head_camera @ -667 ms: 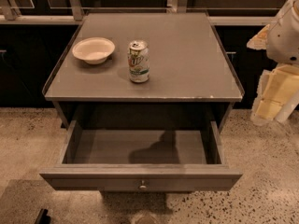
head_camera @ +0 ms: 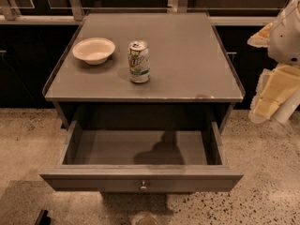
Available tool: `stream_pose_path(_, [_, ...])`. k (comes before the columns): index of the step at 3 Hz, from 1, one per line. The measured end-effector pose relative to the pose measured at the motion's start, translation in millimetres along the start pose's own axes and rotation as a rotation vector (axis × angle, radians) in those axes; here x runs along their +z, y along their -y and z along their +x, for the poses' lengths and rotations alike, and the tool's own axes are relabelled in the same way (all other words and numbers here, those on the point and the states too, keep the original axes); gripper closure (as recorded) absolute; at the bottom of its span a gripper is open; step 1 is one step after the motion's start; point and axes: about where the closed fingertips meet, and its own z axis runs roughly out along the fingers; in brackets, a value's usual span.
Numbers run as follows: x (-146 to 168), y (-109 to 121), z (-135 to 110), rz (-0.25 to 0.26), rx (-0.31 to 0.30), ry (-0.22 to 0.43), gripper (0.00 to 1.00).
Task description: Place 7up can into top drawer
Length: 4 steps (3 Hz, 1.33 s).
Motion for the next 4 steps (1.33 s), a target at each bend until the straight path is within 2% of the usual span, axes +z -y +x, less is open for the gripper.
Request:
stream_pose_path(1, [17.7,29.8,-9.0,0.056,0.026,0.117,0.00])
stream_pose_path(2, [49.3,73.9,-33.8,0.066,0.040,0.227,0.00])
stream_pose_path(3, [90.1,107.0,-76.8,0.002,0.012,0.321,0.00])
stream_pose_path(4, [95.8,111.1,-78.0,-0.001,0.015,0.326,0.00])
